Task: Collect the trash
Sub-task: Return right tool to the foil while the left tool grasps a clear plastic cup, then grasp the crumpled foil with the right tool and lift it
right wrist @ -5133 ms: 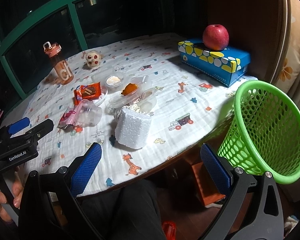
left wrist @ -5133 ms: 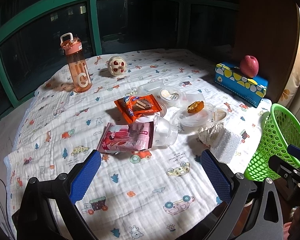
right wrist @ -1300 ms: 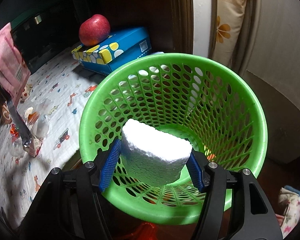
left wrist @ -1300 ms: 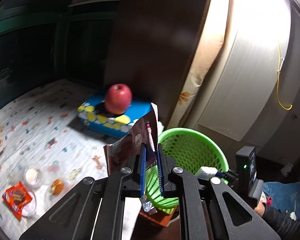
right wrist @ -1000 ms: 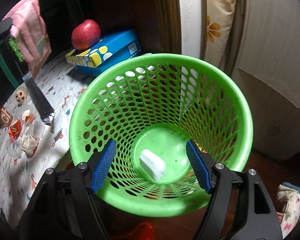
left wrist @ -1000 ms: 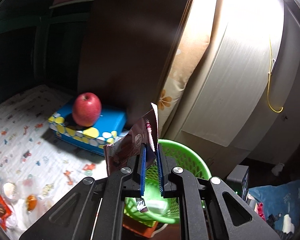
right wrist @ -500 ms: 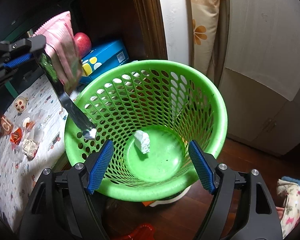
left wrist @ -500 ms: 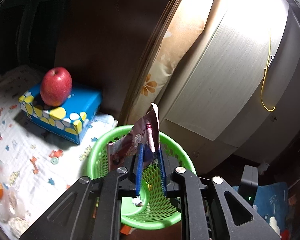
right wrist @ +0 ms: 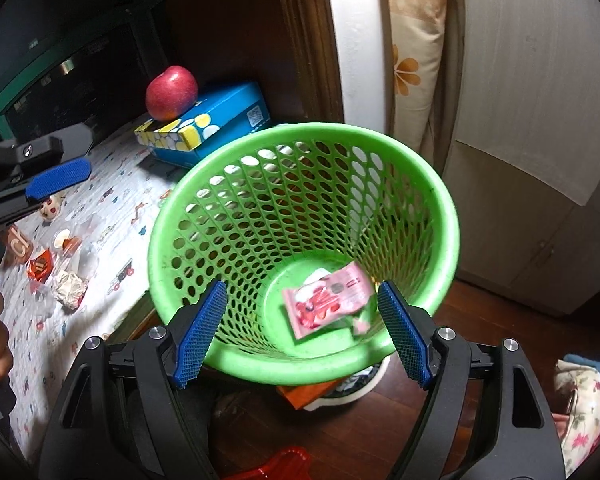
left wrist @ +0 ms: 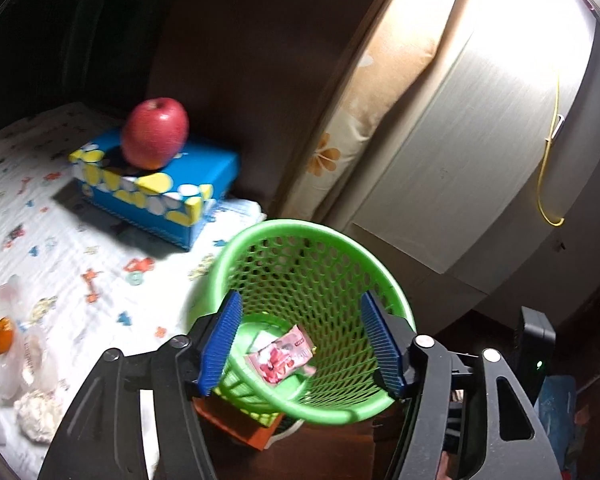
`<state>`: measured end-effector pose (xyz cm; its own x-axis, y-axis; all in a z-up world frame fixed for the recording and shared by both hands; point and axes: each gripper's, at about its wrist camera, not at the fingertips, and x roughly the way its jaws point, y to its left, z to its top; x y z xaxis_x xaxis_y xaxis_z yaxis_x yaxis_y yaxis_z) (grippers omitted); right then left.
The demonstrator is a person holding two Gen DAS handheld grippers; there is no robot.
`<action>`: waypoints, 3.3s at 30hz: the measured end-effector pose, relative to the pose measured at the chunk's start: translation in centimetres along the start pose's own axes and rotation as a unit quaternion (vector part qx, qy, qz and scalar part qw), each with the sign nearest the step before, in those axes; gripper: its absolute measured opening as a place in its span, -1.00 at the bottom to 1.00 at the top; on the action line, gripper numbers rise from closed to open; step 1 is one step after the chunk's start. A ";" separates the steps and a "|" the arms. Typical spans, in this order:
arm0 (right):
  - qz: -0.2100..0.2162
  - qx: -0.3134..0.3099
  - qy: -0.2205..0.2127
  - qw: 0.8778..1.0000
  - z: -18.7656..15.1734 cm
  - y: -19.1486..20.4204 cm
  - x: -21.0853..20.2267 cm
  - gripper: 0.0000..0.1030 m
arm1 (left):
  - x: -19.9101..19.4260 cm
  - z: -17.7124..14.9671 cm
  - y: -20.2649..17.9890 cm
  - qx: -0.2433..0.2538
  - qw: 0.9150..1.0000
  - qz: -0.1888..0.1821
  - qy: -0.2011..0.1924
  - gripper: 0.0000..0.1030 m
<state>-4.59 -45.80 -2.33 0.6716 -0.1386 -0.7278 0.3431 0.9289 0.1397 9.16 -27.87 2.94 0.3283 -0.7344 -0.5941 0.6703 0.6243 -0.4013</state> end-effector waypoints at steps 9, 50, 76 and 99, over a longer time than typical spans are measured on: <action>0.036 -0.039 0.004 0.999 0.2 5.0 0.5 0.53 | -6.3 -3.6 6.4 -0.044 0.992 0.120 -0.023 0.37; 0.147 -0.171 0.067 0.972 -2.1 23.6 6.1 0.53 | -11.3 -12.0 23.3 -0.120 0.934 0.336 0.019 -0.14; 0.161 -0.212 0.104 0.958 -3.6 31.8 12.9 0.21 | -18.1 -12.5 22.4 -0.159 0.932 0.324 -0.034 -0.14; 0.142 -0.156 0.036 0.977 -0.2 21.5 5.4 0.14 | -12.8 -8.5 15.7 -0.100 0.963 0.249 -0.023 -0.14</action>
<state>6.23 -26.54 -3.37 0.6595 0.1531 -0.7359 -0.0736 0.9875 0.1394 9.88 -6.41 -1.70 0.6079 -0.3388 -0.7181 0.2818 0.9376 -0.2037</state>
